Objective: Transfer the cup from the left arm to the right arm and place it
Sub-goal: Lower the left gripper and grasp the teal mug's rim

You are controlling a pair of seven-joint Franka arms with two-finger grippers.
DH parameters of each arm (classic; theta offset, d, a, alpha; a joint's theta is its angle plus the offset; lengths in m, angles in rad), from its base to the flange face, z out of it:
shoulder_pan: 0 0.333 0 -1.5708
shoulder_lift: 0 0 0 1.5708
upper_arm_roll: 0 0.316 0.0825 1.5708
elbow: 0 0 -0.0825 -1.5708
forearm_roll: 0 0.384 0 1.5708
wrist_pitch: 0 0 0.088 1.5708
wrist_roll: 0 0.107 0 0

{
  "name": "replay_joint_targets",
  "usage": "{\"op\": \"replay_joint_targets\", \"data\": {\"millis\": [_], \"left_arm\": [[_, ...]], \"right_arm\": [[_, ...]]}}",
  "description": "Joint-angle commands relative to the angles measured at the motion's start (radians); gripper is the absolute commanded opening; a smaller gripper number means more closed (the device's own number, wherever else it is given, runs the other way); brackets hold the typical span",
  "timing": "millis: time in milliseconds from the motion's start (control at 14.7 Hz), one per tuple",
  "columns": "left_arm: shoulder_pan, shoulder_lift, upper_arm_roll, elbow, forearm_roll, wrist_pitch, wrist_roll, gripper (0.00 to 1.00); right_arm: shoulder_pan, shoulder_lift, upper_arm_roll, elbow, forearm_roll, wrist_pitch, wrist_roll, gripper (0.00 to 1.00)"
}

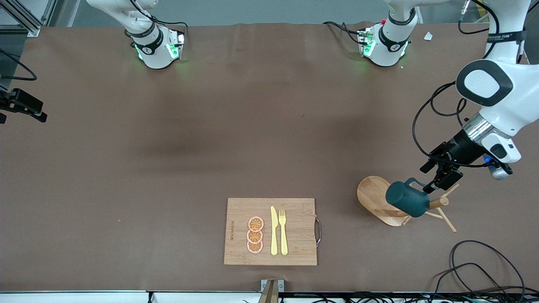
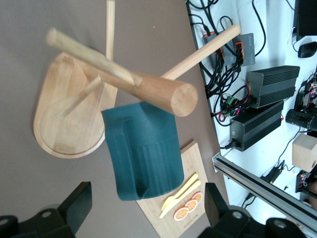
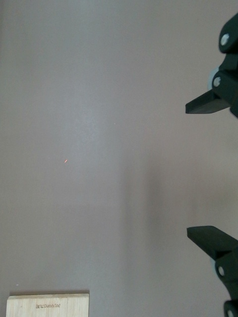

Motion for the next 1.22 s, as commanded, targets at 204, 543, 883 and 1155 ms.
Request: {"op": "replay_joint_targets", "data": {"millis": [204, 543, 883, 1155], "left_arm": [[0.001, 0.041, -0.004, 0.011, -0.11, 0.038, -0.007, 1.0], [-0.002, 0.104, -0.004, 0.066, -0.113, 0.038, -0.002, 1.0], [-0.005, 0.127, -0.005, 0.084, -0.163, 0.039, 0.001, 1.0], [-0.007, 0.157, -0.016, 0.103, -0.177, 0.051, 0.002, 1.0]], "right_arm": [[0.002, -0.007, -0.001, -0.001, 0.0, -0.005, 0.004, 1.0], [0.001, -0.007, -0.001, -0.001, 0.0, -0.006, 0.004, 1.0], [-0.001, -0.006, -0.001, -0.002, 0.0, -0.003, 0.006, 1.0], [-0.002, -0.006, -0.001, -0.002, 0.0, -0.005, 0.006, 1.0]]}}
